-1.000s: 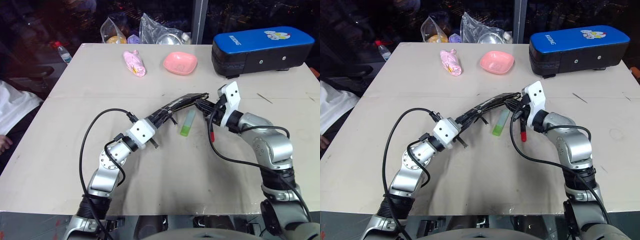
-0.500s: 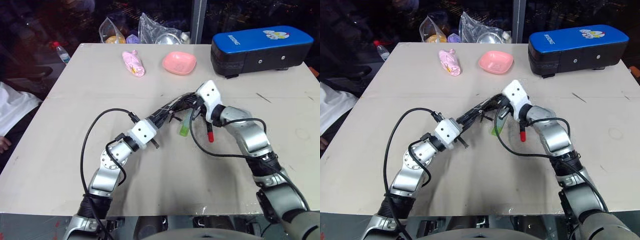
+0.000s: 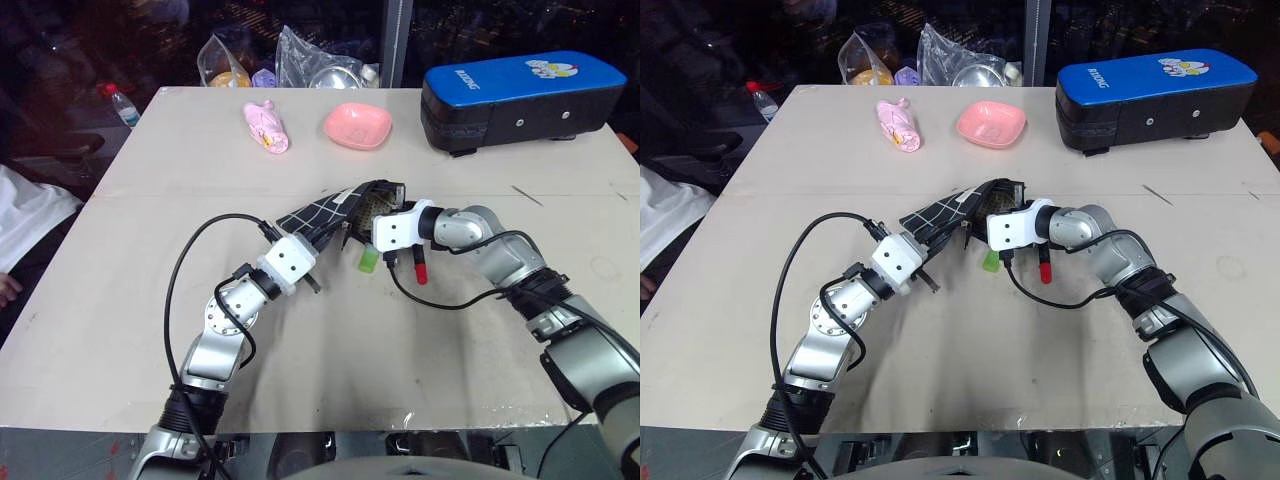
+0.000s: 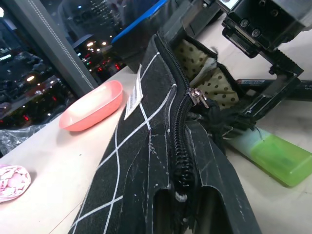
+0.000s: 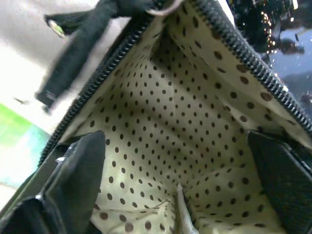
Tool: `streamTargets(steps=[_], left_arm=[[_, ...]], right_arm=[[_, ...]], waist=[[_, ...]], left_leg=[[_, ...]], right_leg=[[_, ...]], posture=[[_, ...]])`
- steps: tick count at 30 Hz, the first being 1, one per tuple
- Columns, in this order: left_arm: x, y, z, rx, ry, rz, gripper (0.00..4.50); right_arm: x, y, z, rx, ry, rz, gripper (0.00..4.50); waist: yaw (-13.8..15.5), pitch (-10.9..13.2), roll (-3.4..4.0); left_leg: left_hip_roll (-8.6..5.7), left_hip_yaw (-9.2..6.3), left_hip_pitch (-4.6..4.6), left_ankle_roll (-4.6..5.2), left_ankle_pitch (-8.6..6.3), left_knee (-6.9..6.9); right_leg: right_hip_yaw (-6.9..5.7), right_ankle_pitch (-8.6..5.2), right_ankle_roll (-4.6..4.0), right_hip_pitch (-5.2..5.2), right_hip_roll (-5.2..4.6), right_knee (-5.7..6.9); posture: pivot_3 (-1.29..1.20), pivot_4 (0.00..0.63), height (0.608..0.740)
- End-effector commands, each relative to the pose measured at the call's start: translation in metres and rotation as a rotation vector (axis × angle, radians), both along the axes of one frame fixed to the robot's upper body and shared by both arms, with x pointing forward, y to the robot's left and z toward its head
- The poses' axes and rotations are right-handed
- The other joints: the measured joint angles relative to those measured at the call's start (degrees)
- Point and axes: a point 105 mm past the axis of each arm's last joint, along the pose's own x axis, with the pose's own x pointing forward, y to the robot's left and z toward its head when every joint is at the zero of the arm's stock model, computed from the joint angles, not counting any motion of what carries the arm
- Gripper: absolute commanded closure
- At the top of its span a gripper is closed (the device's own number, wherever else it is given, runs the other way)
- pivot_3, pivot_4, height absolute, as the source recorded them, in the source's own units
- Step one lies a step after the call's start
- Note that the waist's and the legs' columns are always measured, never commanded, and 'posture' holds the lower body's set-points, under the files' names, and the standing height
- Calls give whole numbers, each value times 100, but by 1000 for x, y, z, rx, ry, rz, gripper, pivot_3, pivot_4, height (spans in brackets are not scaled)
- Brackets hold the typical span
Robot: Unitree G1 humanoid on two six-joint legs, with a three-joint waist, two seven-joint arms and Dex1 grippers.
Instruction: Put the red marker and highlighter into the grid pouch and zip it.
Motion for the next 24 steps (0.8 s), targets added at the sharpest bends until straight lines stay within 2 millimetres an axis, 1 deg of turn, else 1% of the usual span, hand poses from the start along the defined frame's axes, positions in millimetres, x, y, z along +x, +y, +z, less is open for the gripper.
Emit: streamTargets(steps=[1,3,6,8,9,11,13,15,16,18,20,22,23,24], left_arm=[[-3,0,17,-20,-68,1,4500],[-3,2,17,-20,-67,8,4500],[-1,5,18,-25,-67,18,4500],[0,7,20,-32,-67,22,4500],[1,8,20,-34,-66,23,4500],[2,8,21,-39,-63,21,4500],[2,8,21,-38,-57,14,4500],[2,8,20,-34,-55,6,4500],[2,8,20,-32,-54,3,4500],[2,8,21,-30,-54,-1,4500],[3,7,21,-28,-52,-6,4500],[3,6,21,-30,-48,-15,4500],[3,6,22,-31,-47,-17,4500],[2,6,22,-32,-46,-18,4500]], right_arm=[[-4,-9,33,163,-24,-18,37],[-9,-15,44,257,2,-42,37],[-20,-26,57,455,110,-113,37],[-29,-42,52,588,234,-220,37],[-33,-46,49,618,272,-256,37],[-38,-58,35,664,337,-368,37],[-47,-68,15,734,437,-511,37],[-58,-69,-1,789,541,-606,37],[-62,-68,-5,803,576,-633,37],[-72,-66,-23,842,684,-711,37],[-81,-64,-38,848,778,-755,37],[-80,-72,-44,842,784,-809,37],[-80,-76,-47,841,789,-831,575],[-80,-79,-49,840,792,-850,924]], waist=[[27,0,0],[30,0,0],[25,0,-1],[28,0,-1],[28,0,-1],[29,-1,-1],[28,-1,-2],[29,-1,-2],[18,-1,-2],[4,-2,-2],[12,-2,-2],[13,-2,-2],[19,-2,-2],[20,-2,-3]], left_leg=[[0,0,0,0,0,0],[-1,-2,-4,0,0,0],[-1,-3,-3,0,0,1],[0,-8,-3,0,0,0],[0,-9,-3,0,0,-1],[0,-13,-4,0,0,-2],[-2,-13,-3,1,-1,-1],[-2,-14,-3,1,-1,-1],[-2,-15,-3,1,-1,-1],[-2,-13,-3,1,-1,-2],[-2,-15,-3,1,-1,-2],[-3,-16,-3,2,-1,-2],[-5,-15,-4,2,-2,-1],[-7,-15,-4,3,-2,-1]], right_leg=[[0,0,0,0,-1,0],[-2,0,0,1,-5,-3],[-2,0,1,2,-5,-1],[-4,0,0,2,-4,1],[-5,0,0,2,-4,0],[-8,0,0,4,-5,-1],[-6,0,0,5,-5,1],[-6,0,0,4,-5,2],[-7,0,0,4,-4,3],[-3,0,0,2,-2,4],[-5,0,0,2,-1,3],[-6,0,0,3,0,2],[-5,0,0,3,-1,1],[-5,0,0,3,-3,0]], posture=[[0,150,740],[0,150,740],[0,150,740],[0,150,740],[0,150,740],[0,150,740],[0,150,740],[0,150,740],[0,150,740],[0,150,740],[0,150,740],[0,150,740],[0,150,740],[0,150,740]])
